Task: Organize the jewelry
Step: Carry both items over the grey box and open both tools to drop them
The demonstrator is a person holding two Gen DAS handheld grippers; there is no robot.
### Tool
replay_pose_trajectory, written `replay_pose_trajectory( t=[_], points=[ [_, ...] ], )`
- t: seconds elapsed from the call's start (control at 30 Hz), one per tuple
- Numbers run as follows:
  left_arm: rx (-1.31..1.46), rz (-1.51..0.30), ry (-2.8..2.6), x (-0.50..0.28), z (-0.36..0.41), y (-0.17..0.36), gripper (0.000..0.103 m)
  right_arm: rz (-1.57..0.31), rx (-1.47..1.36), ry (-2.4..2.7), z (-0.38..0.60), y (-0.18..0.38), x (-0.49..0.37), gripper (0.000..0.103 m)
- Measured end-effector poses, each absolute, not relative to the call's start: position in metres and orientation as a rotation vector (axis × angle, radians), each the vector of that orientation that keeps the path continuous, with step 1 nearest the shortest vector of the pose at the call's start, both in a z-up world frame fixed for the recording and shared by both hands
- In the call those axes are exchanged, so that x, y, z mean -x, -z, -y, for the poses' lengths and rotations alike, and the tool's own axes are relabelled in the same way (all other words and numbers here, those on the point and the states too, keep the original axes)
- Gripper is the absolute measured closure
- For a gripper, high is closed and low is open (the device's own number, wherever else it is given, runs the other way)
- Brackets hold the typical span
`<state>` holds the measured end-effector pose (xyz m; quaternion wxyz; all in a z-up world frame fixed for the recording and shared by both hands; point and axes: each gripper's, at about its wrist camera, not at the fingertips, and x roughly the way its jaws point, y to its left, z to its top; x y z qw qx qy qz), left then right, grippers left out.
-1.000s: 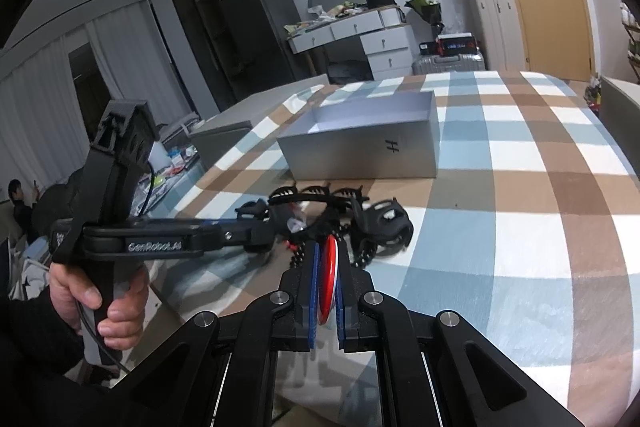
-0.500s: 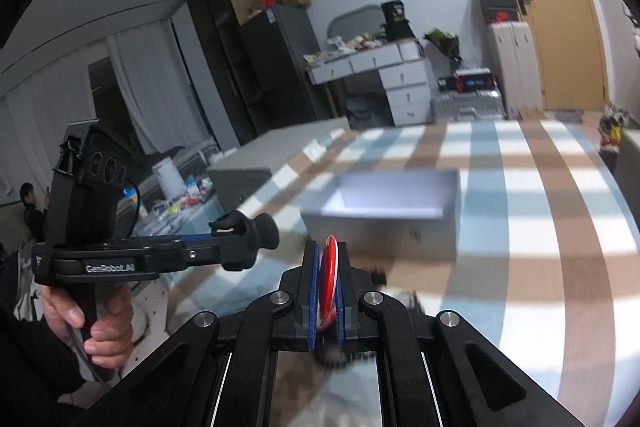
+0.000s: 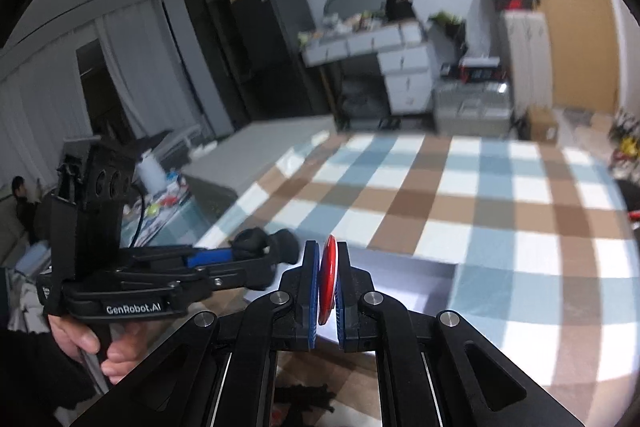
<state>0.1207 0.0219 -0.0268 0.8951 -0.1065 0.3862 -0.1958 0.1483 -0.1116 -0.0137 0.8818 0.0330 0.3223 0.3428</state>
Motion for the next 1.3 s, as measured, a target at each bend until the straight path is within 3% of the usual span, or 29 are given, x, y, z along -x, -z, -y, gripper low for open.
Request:
replay_pose_trajectory(
  t=[0.3, 0.6, 0.7, 0.77, 0.83, 0.93, 1.3],
  points=[
    [0.153, -0.900, 0.439, -0.138, -0.005, 0.042, 0.076, -0.890, -0.089, -0.747, 0.105, 0.058, -0.186, 0.097],
    [0.139, -0.990, 0.495, -0.154, 0.002, 0.046, 0.075, -0.950, -0.084, -0.700, 0.099, 0.069, -0.207, 0.091],
    [0.117, -0.993, 0.468, -0.158, 0.001, 0.046, 0.067, -0.938, -0.104, -0.696, 0.103, 0.068, -0.207, 0.077],
    [0.115, -0.999, 0.464, -0.158, -0.001, 0.046, 0.055, -0.909, -0.114, -0.683, 0.109, 0.062, -0.203, 0.060],
    [0.119, -0.984, 0.458, -0.152, -0.005, 0.043, 0.052, -0.865, -0.130, -0.678, 0.117, 0.054, -0.196, 0.051],
    [0.099, -0.953, 0.445, -0.142, -0.006, 0.036, 0.051, -0.812, -0.145, -0.666, 0.129, 0.042, -0.183, 0.045],
    [0.072, -0.794, 0.330, -0.107, -0.012, 0.003, 0.025, -0.596, -0.115, -0.680, 0.142, 0.000, -0.128, 0.005]
  ],
)
